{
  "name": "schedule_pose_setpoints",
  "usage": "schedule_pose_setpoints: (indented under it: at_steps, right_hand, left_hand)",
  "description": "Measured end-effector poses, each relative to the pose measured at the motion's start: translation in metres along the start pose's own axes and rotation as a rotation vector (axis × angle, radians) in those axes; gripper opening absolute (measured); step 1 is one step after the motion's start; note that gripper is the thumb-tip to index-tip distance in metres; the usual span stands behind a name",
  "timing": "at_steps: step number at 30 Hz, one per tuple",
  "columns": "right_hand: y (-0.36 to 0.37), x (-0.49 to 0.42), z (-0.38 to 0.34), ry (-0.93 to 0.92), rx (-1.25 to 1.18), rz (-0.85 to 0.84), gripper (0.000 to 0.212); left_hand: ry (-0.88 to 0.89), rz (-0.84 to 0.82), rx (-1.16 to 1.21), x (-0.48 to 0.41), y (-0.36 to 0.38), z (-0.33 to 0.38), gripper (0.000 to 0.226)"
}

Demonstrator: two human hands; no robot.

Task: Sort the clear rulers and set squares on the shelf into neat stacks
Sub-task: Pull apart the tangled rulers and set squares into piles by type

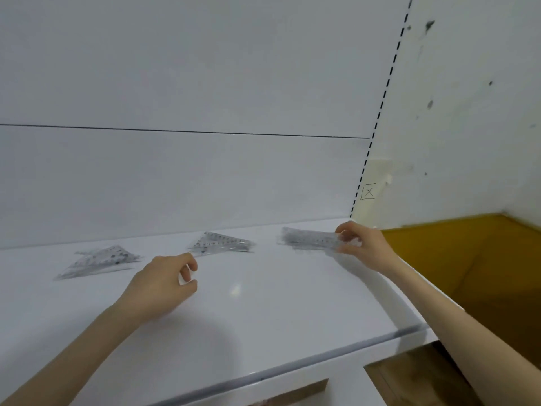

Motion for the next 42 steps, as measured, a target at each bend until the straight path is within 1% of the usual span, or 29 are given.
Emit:
schedule_pose_setpoints:
  at_steps: [3, 6, 9, 11, 13, 16, 18, 23, 29, 32, 36, 38, 42]
  right_hand:
    - [0.001, -0.011, 0.026, 0.075, 0.04, 0.031, 0.024]
    - [0.006, -0.019, 0.035, 0.064, 0.106, -0.013, 0.017]
    - [0.008, -0.021, 0.038, 0.015, 0.192, -0.052, 0.009]
    - [0.009, -0.02, 0.038, -0.014, 0.257, -0.036, 0.014]
    - [0.008, -0.016, 0.027, -0.03, 0.283, 0.01, 0.026]
    - [0.013, -0.012, -0.01, -0.173, 0.268, -0.02, 0.052]
    - [0.021, -0.009, -0.037, -0.235, 0.241, -0.077, 0.056]
    - [0.059, 0.001, -0.107, -0.4, 0.187, -0.157, 0.038]
    - [0.111, 0.011, -0.181, -0.483, 0.244, -0.272, 0.053]
    - [0.136, 0.017, -0.221, -0.53, 0.273, -0.281, 0.047]
    - [0.174, 0.029, -0.278, -0.562, 0.23, -0.283, 0.042]
    - [0.195, 0.037, -0.31, -0.563, 0.243, -0.256, 0.036]
    - [0.242, 0.053, -0.374, -0.525, 0.246, -0.244, 0.034]
  left_hand:
    - [0.01, 0.012, -0.151, 0.0, 0.001, -0.004, 0.014]
    - [0.004, 0.032, -0.27, 0.001, 0.002, -0.007, 0.016]
    - [-0.014, 0.043, -0.34, 0.001, 0.004, -0.011, 0.019]
    - [-0.021, 0.05, -0.354, 0.002, 0.005, -0.011, 0.02]
    - [-0.02, 0.057, -0.356, 0.004, 0.006, -0.011, 0.02]
    - [-0.019, 0.072, -0.359, 0.009, 0.002, -0.011, 0.021]
    - [-0.017, 0.078, -0.362, 0.014, 0.0, -0.013, 0.022]
    - [-0.063, 0.096, -0.359, 0.042, -0.02, -0.035, 0.024]
    - [-0.101, 0.128, -0.373, 0.084, -0.055, -0.07, 0.03]
    - [-0.125, 0.153, -0.354, 0.105, -0.074, -0.096, 0.031]
    - [-0.153, 0.166, -0.33, 0.137, -0.102, -0.144, 0.03]
    - [-0.17, 0.169, -0.311, 0.154, -0.119, -0.174, 0.029]
    - [-0.185, 0.169, -0.296, 0.184, -0.158, -0.24, 0.027]
Point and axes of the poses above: each hand's wrist, its own x-axis away from the middle knuckle, its own y-axis out of the palm, z = x × y, the point moved 1 cm from there along -x, towards the middle knuckle, and after that the axes turned 2 degrees about -y, right-handed, at the moved point
